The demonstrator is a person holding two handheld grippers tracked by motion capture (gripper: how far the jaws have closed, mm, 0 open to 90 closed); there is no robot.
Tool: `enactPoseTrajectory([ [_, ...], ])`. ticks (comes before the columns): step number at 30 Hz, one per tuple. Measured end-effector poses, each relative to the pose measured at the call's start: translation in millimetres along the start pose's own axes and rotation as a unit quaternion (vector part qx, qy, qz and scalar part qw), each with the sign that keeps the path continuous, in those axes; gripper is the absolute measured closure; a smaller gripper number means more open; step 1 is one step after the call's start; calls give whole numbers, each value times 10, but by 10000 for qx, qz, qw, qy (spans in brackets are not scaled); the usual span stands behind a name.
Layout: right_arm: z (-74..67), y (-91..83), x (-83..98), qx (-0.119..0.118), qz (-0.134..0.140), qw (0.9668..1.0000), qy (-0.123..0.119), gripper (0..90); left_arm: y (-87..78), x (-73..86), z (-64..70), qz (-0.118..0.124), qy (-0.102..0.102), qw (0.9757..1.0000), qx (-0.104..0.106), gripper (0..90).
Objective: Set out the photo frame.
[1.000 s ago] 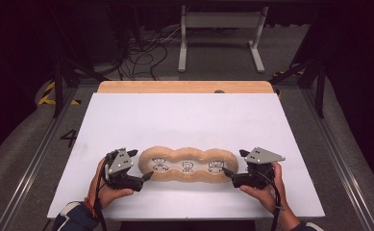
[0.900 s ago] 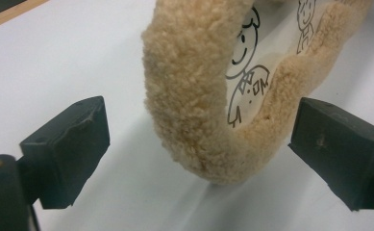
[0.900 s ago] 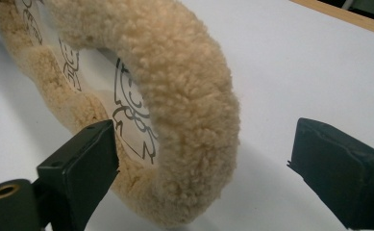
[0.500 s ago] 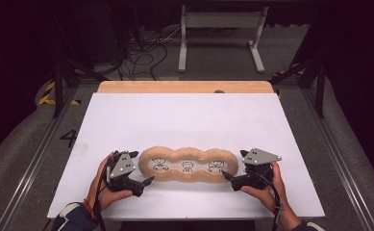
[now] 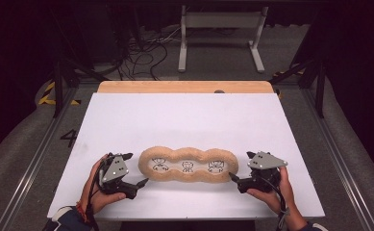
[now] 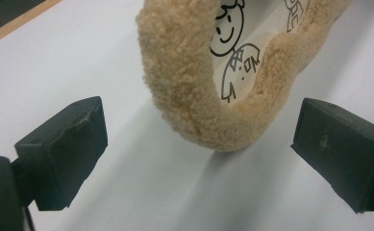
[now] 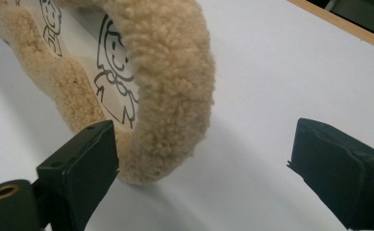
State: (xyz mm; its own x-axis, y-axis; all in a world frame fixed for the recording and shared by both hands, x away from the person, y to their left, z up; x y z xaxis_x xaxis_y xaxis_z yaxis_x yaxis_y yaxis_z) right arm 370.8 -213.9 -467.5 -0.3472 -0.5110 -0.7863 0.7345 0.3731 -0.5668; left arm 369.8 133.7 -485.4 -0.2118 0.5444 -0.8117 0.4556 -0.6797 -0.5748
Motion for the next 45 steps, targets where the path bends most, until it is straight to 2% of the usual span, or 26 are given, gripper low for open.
enactPoseTrajectory([
  [3, 35, -31, 30, 72, 2, 10000, -28, 88, -16, 45, -25, -72, 84, 9999, -49, 53],
  [4, 53, -45, 60, 100, -15, 9999, -37, 88, -21, 72, -40, -78, 25, 9999, -67, 53],
  [14, 173, -79, 169, 208, -4, 9998, 64, 88, -78, 183, -164, -191, -2, 9994, -280, 56],
  [21, 256, -97, 272, 298, -57, 9995, 95, 87, -109, 268, -222, -231, -58, 9992, -306, 60],
  [32, 401, -188, 431, 544, -82, 9982, 241, 87, -240, 383, -282, -102, -216, 9991, -359, 61],
  [38, 469, -245, 511, 637, -87, 9973, 355, 87, -292, 444, -302, -111, -249, 9989, -380, 61],
  [45, 534, -296, 603, 750, -107, 9961, 445, 86, -345, 507, -321, -82, -391, 9984, -401, 60],
])
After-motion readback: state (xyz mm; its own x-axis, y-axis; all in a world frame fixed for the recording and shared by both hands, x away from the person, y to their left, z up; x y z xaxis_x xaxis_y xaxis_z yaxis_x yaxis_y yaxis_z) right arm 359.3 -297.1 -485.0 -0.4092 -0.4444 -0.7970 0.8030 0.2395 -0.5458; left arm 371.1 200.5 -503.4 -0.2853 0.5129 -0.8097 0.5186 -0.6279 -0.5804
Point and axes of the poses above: each handheld gripper's, and its own axes: y roughly forward along the jaws, x roughly out of its underside, z roughly to its right, the point moved 9 cm from there along y, roughly forward along the jaws, and after that the axes turned 6 degrees about x, right-handed, at the moved point
